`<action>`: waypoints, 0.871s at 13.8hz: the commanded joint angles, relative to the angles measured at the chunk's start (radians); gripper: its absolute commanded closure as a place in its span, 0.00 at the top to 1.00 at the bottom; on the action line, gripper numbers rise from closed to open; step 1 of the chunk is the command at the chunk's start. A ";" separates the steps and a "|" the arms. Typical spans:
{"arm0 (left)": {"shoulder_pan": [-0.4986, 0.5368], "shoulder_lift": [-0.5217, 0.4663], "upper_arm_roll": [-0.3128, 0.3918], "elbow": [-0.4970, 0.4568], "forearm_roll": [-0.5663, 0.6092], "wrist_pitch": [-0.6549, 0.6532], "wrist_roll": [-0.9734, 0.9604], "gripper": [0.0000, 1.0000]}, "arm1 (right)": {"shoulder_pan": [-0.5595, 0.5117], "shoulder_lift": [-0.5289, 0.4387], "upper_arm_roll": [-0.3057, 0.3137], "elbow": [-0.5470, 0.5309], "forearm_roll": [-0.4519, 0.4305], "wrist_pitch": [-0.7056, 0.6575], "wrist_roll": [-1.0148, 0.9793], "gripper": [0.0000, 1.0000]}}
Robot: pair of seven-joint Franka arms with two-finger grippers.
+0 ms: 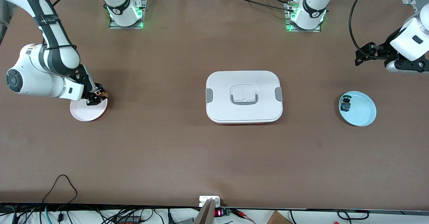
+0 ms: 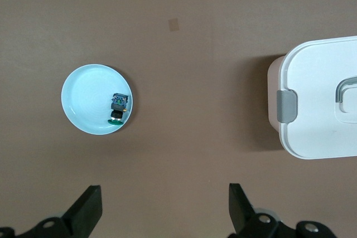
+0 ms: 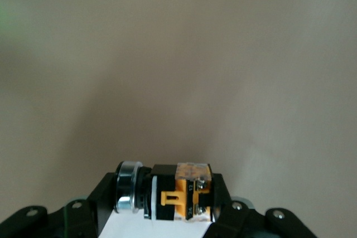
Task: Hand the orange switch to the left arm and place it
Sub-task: 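Lift the orange switch with the right gripper over the white box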
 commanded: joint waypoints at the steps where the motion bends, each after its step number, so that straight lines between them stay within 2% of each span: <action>1: -0.003 0.008 -0.001 0.025 0.022 -0.020 -0.003 1.00 | -0.014 0.002 0.064 0.040 0.101 -0.112 0.072 0.00; 4: -0.003 0.008 -0.001 0.025 0.022 -0.020 -0.003 1.00 | -0.013 0.003 0.121 0.066 0.283 -0.190 0.150 0.00; 7: -0.003 0.010 -0.001 0.027 0.022 -0.020 -0.003 1.00 | -0.010 0.008 0.173 0.065 0.500 -0.204 0.164 0.00; 12: 0.008 0.008 0.006 0.025 0.020 -0.020 -0.001 1.00 | 0.085 0.014 0.187 0.063 0.836 -0.191 0.164 0.00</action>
